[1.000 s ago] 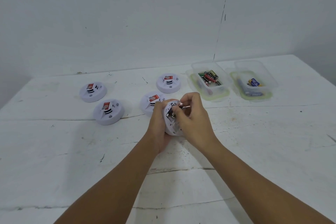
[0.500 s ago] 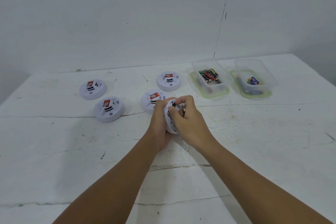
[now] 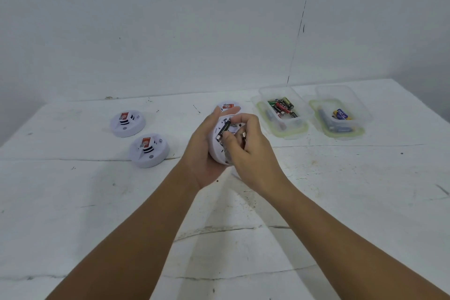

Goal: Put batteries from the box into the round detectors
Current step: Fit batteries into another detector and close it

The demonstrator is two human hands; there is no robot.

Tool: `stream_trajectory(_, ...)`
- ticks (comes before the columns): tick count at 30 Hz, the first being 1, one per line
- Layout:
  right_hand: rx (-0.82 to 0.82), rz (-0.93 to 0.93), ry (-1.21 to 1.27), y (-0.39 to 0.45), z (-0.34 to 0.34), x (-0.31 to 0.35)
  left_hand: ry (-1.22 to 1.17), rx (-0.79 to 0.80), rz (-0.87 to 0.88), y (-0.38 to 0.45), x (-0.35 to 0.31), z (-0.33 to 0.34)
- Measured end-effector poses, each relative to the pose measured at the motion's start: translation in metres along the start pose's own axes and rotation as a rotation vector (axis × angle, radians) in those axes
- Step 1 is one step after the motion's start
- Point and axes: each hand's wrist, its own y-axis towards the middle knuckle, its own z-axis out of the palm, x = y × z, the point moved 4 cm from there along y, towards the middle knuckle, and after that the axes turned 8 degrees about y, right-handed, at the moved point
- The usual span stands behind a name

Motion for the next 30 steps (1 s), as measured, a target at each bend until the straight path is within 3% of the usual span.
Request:
stream_trajectory(13, 0.058, -0.014, -0.027, 0.015, 0.025, 0.02, -0.075, 0.019, 0.161, -0.007, -0.019, -0.002)
stream_trajectory(18, 0.151, -0.069, -0.176, 0.014, 0.022, 0.023, -0.133, -0.044, 0.138, -0.012, -0.023, -0.009)
stream_trajectory(23, 0.087, -0.198, -0.394, 0.019, 0.021, 0.024, -0.095, -0.069, 0.084, -0.013, -0.023, -0.015)
stream_trajectory(30, 0.112, -0.16, -0.482, 0.02, 0.02, 0.026, -0.033, -0.068, 0.052, -0.016, -0.018, -0.015)
